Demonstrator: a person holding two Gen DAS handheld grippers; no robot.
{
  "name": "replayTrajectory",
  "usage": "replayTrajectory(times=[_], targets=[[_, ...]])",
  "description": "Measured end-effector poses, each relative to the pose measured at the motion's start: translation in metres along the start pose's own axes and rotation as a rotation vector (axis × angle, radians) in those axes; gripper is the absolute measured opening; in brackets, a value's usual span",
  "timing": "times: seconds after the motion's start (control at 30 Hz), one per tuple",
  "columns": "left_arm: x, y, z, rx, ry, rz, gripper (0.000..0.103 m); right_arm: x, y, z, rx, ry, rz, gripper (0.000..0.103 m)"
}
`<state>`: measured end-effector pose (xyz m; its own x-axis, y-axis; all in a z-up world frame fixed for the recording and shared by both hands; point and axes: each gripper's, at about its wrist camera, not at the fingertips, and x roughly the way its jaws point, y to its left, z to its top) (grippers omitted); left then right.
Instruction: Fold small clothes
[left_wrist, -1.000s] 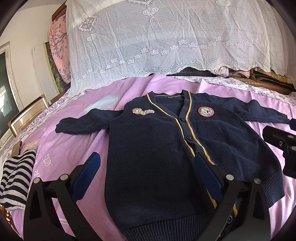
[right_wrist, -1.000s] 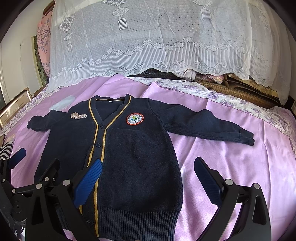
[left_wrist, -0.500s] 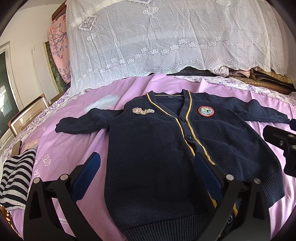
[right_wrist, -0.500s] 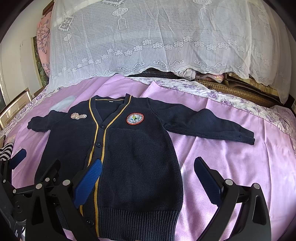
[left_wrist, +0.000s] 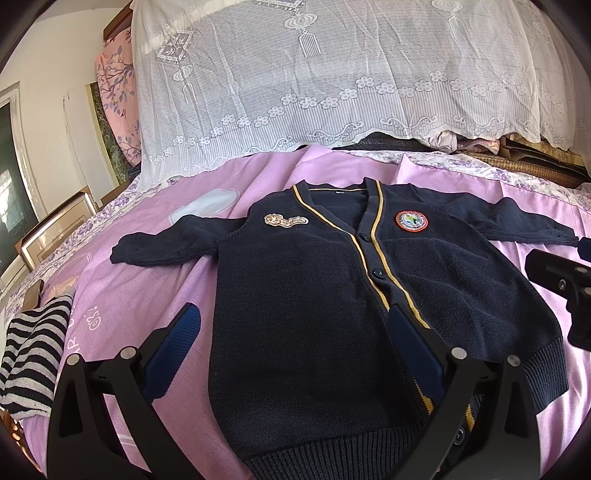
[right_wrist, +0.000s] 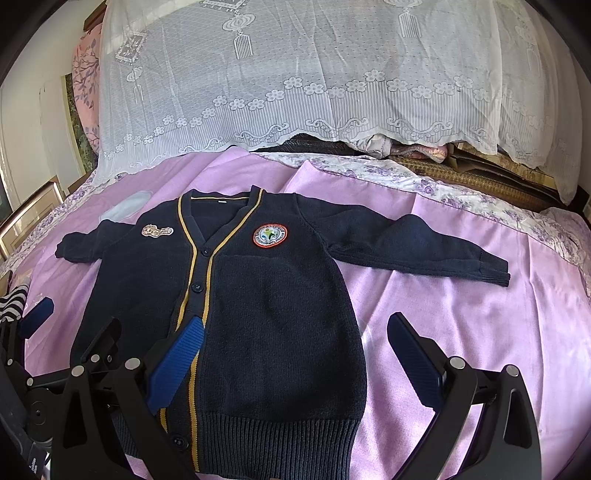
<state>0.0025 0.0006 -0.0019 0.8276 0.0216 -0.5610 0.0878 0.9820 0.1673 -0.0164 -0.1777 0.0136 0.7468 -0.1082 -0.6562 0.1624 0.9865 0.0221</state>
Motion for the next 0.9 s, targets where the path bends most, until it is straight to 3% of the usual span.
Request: replayTrajectory(times=[0.9], targets=[[0.0003, -0.0008, 0.0002, 0.001, 0.001, 0.001, 0.099, 0.0045, 0.0014, -0.0042, 0.009, 0.013, 0.008, 0.1]])
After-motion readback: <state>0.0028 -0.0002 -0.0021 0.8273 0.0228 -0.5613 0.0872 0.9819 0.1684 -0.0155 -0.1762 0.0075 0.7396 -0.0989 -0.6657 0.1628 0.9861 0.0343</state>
